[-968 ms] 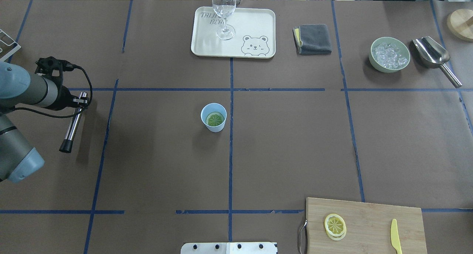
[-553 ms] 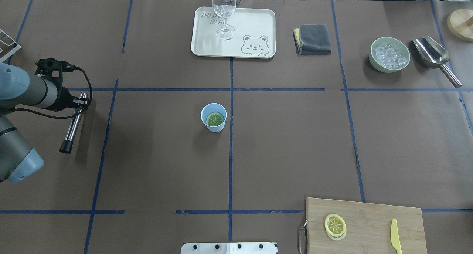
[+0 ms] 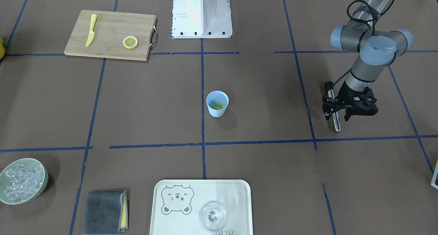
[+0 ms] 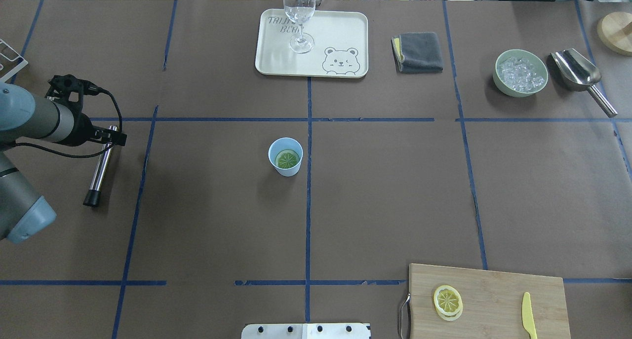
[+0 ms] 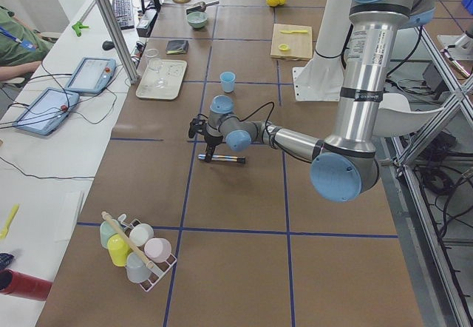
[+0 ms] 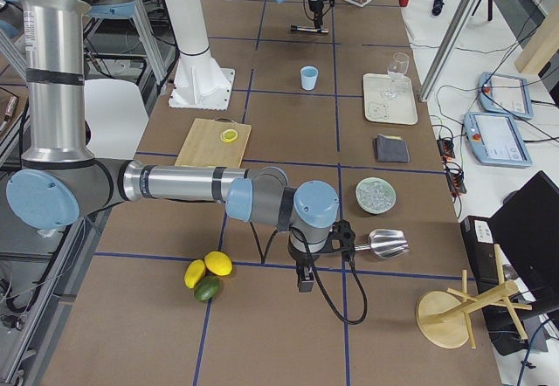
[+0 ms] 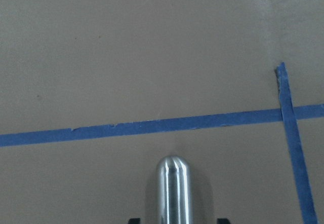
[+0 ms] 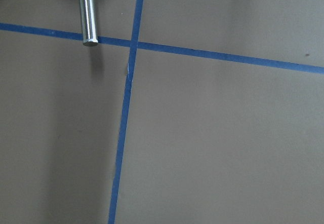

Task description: Squeeze lemon into cup

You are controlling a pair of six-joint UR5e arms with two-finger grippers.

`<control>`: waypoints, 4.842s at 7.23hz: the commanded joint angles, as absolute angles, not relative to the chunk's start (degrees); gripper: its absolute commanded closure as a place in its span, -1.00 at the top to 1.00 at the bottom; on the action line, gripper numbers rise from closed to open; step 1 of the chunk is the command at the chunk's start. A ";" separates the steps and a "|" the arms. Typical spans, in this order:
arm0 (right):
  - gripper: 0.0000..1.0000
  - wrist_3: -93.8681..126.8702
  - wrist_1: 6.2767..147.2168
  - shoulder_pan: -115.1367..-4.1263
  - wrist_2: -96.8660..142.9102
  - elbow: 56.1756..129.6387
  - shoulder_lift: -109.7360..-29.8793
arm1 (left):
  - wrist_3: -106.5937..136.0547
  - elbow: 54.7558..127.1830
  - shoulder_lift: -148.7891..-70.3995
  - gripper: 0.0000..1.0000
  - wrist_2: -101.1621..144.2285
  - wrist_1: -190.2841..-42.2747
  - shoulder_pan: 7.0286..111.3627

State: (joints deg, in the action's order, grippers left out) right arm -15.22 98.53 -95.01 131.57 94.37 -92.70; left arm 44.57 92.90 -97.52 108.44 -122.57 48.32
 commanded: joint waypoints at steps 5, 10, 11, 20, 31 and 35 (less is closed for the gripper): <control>1.00 -15.21 98.53 -94.92 131.66 94.22 -92.20 | -2.20 95.19 -95.71 1.00 118.20 -106.22 78.78; 1.00 -15.29 98.53 -94.92 131.66 94.31 -92.20 | -10.63 94.57 -90.45 1.00 128.23 -87.46 89.56; 1.00 -15.29 98.53 -94.92 131.66 94.57 -92.20 | -10.72 96.05 -88.00 1.00 131.19 -88.15 89.65; 1.00 -15.12 98.53 -92.56 131.75 95.98 -92.29 | -10.46 100.02 -84.82 1.00 133.68 -87.71 89.91; 1.00 -12.66 94.40 -90.79 131.84 95.36 -92.99 | -10.28 100.55 -83.41 1.00 133.33 -87.98 89.91; 1.00 -12.66 94.39 -90.79 131.92 95.19 -93.08 | -10.46 100.81 -83.50 1.00 133.42 -87.98 89.91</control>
State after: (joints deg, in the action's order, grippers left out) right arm -12.66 94.42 -90.80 131.89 95.26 -93.02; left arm -10.42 100.62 -83.44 133.40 -87.98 89.91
